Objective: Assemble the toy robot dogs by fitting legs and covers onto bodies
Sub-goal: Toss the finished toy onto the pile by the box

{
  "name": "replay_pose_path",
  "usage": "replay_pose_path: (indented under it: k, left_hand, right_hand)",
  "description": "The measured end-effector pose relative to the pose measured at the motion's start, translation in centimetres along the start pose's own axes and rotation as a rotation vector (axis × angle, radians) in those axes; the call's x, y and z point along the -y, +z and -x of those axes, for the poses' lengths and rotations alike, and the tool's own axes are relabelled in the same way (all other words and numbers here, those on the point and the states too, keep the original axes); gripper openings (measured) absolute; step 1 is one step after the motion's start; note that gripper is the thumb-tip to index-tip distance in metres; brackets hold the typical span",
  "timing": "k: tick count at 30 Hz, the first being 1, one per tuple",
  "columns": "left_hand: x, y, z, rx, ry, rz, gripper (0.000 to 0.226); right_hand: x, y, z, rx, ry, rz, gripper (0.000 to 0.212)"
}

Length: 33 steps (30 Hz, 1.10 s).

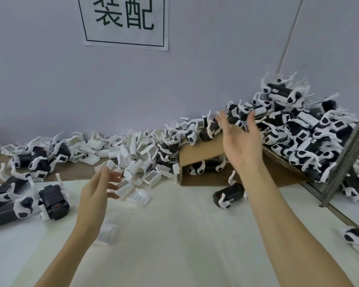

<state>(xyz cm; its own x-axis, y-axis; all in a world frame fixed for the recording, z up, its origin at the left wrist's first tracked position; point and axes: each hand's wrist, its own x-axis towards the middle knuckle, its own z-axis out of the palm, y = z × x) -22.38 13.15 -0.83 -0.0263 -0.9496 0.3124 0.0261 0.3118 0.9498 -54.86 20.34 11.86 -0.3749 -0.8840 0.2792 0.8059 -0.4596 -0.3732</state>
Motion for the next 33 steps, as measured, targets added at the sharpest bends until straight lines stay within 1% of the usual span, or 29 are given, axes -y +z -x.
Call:
replay_pose_path:
  k: [1, 3, 4, 5, 6, 7, 8, 9, 11, 14, 16, 18, 20, 23, 25, 27, 30, 33]
  left_hand:
    - [0.3, -0.2, 0.0, -0.038, 0.103, -0.145, 0.030]
    - [1.0, -1.1, -0.6, -0.179, 0.345, -0.563, 0.015]
    - [1.5, -1.7, -0.9, -0.257, 0.418, -0.789, 0.017]
    - [2.1, -2.5, -1.3, -0.333, 0.416, -0.977, 0.027]
    - [2.6, -3.2, -1.5, -0.370, 0.355, -1.116, 0.039]
    - [3.0, -3.9, -1.6, -0.360, 0.273, -1.215, 0.047]
    - [3.3, -4.4, -1.6, -0.317, 0.187, -1.280, 0.052]
    - [3.6, -4.8, -1.6, -0.265, 0.100, -1.332, 0.055]
    - [4.0, -5.5, -1.4, -0.175, -0.032, -1.389, 0.049]
    - [4.2, -6.0, -2.0, -0.172, -0.038, -1.376, 0.025]
    - [4.1, -6.1, -2.1, -0.185, -0.024, -1.368, 0.023]
    - [3.7, -5.9, -2.0, -0.208, 0.034, -1.337, 0.030]
    - [2.9, -5.4, -1.9, -0.247, 0.123, -1.286, 0.038]
    - [1.6, -4.5, -1.6, -0.308, 0.365, -1.180, 0.039]
    - [0.7, -3.3, -1.1, -0.300, 0.500, -1.040, 0.042]
    - [-0.1, -1.7, 0.0, -0.217, 0.548, -0.811, 0.042]
    - [-0.9, 0.7, 2.2, 0.035, 0.527, -0.454, 0.040]
    - [-1.2, 2.4, 4.0, 0.231, 0.516, -0.291, 0.041]
  right_hand:
    - [-1.2, -0.8, 0.5, 0.002, 0.025, 0.066, 0.075]
    - [-4.4, -3.0, 2.2, -0.006, 0.133, 0.158, 0.055]
    - [-6.2, -4.1, 3.3, -0.029, 0.203, 0.183, 0.047]
    - [-7.9, -5.2, 4.3, -0.067, 0.262, 0.218, 0.041]
    - [-9.5, -6.1, 5.3, -0.106, 0.315, 0.265, 0.036]
    - [-10.8, -6.9, 6.1, -0.143, 0.361, 0.314, 0.031]
    - [-12.0, -7.3, 6.7, -0.171, 0.399, 0.356, 0.027]
    - [-12.7, -7.6, 7.1, -0.196, 0.428, 0.384, 0.025]
    - [-13.4, -7.6, 7.5, -0.239, 0.463, 0.391, 0.026]
    - [-13.3, -7.2, 7.5, -0.255, 0.493, 0.379, 0.026]
    - [-13.3, -7.3, 7.5, -0.265, 0.511, 0.398, 0.026]
    - [-13.3, -7.4, 7.6, -0.272, 0.525, 0.413, 0.025]
    - [-13.5, -7.6, 7.6, -0.282, 0.533, 0.430, 0.025]
    - [-13.8, -7.8, 7.8, -0.273, 0.551, 0.455, 0.025]
    - [-14.1, -7.6, 8.0, -0.253, 0.567, 0.470, 0.025]
    - [-14.4, -7.3, 8.2, -0.216, 0.565, 0.485, 0.028]
    - [-14.8, -7.2, 8.5, -0.102, 0.552, 0.443, 0.035]
    - [-14.9, -6.9, 8.9, 0.038, 0.566, 0.473, 0.046]
